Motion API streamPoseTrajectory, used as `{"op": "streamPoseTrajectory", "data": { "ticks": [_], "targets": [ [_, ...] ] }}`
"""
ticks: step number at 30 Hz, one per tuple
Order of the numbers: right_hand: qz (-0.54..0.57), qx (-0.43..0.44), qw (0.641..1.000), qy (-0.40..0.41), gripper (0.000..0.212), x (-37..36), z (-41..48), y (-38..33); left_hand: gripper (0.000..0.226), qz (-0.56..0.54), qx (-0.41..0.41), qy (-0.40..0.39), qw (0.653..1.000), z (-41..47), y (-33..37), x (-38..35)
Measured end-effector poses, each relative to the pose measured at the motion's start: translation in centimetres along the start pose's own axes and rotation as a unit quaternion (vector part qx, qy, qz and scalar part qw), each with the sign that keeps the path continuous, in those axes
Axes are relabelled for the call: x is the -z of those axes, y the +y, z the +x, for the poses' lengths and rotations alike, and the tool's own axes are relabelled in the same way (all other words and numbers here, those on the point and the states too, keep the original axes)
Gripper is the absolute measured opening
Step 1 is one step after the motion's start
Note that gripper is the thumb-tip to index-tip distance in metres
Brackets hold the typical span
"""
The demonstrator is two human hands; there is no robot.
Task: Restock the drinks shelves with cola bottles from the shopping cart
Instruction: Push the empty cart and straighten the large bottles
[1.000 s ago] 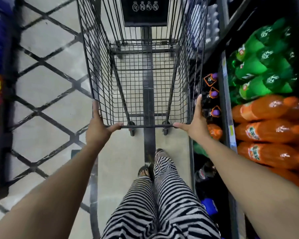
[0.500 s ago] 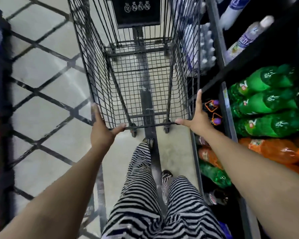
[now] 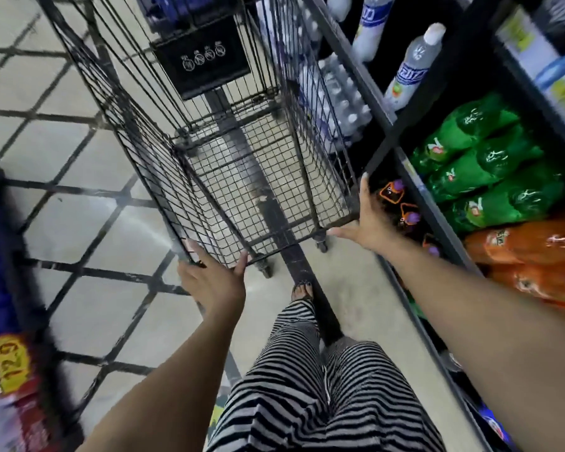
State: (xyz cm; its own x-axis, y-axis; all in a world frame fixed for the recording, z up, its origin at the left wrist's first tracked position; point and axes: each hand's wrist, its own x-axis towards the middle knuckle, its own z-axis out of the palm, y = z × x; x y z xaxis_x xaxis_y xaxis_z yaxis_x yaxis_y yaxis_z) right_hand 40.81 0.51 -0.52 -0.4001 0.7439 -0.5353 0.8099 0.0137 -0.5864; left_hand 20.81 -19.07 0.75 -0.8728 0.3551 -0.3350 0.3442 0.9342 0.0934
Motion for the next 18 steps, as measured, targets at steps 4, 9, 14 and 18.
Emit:
{"op": "streamPoseTrajectory", "data": {
  "ticks": [4,9,14,18],
  "targets": [
    [-0.041,-0.091,0.994,0.042,0.127,-1.1,-5.3,4.3,0.096,0.067,-0.202,-0.021,0.977,-3.1,4.2,-0.8],
    [-0.096,-0.210,0.968,0.094,0.109,-1.7,-14.7,12.4,0.085,0.161,-0.378,-0.079,0.908,-9.7,9.0,-2.7],
    [-0.080,-0.328,0.932,0.129,0.094,-3.5,-25.1,18.8,0.087,0.280,-0.537,-0.098,0.790,-17.8,11.0,-6.4],
    [-0.074,-0.374,0.913,0.146,0.094,-5.8,-31.1,22.7,0.095,0.337,-0.611,-0.100,0.709,-23.6,11.1,-9.6]
  ]
}}
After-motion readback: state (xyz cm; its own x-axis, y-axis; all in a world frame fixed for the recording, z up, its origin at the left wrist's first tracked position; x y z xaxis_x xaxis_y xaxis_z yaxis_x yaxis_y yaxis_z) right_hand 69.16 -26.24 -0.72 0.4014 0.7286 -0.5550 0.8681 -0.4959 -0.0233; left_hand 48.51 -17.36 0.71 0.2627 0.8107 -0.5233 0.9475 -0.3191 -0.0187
